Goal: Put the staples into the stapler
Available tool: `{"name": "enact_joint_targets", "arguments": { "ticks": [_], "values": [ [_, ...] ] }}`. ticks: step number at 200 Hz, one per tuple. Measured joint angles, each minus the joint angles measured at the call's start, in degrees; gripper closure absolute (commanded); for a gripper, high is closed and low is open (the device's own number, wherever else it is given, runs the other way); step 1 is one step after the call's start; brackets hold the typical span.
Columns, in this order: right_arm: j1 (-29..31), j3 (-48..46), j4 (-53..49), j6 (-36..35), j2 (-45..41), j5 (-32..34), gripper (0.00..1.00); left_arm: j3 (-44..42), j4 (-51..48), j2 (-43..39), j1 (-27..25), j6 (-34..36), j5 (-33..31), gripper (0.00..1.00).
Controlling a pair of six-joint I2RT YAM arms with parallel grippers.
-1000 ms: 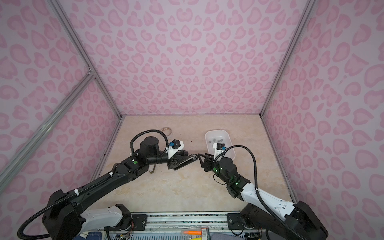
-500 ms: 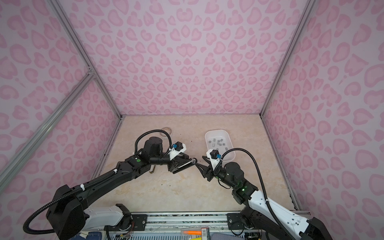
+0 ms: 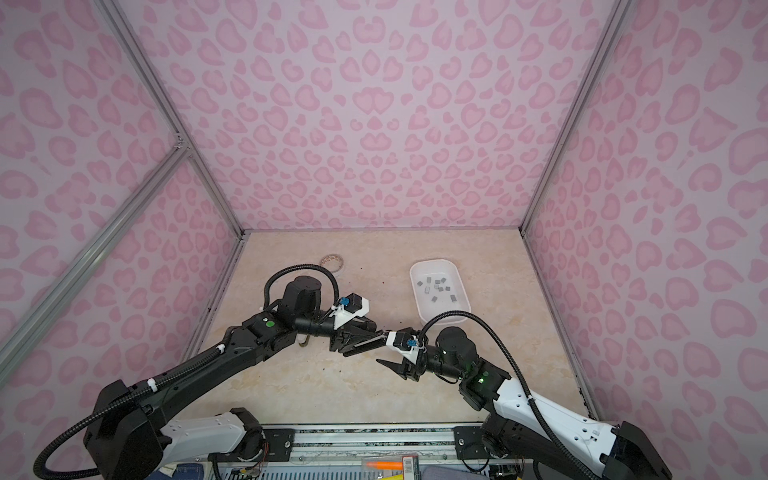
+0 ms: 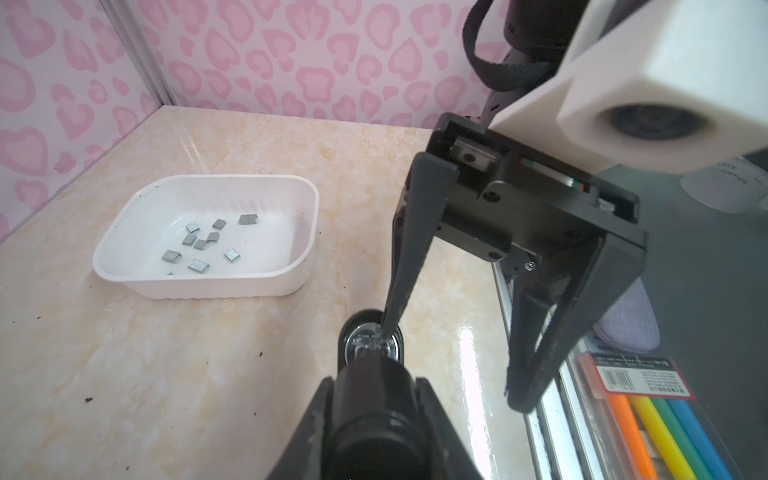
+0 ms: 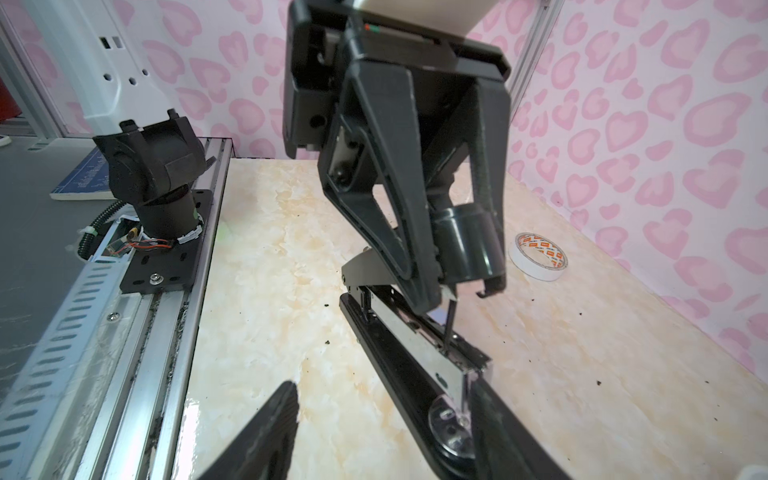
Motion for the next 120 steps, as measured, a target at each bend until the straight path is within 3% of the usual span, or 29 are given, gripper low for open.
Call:
{"name": "enact_joint_targets", "arguments": {
  "ticks": [63, 96, 120],
  "values": [
    [-1.2, 6.8, -2.5, 0.8, 7.5, -4.6, 0.34, 0.0, -3.4, 0.0, 0.1, 1.0, -1.1, 0.96],
    [-3.1, 7.4, -3.7, 2.3, 8.2, -4.6, 0.34, 0.0, -3.4, -0.3, -0.3, 1.4, 2.3, 0.96],
    [-3.5, 7.3, -3.4, 2.7, 8.2, -6.0, 0.43, 0.0, -3.3, -0.6, -0.1, 1.6, 2.9, 0.96]
  ]
}}
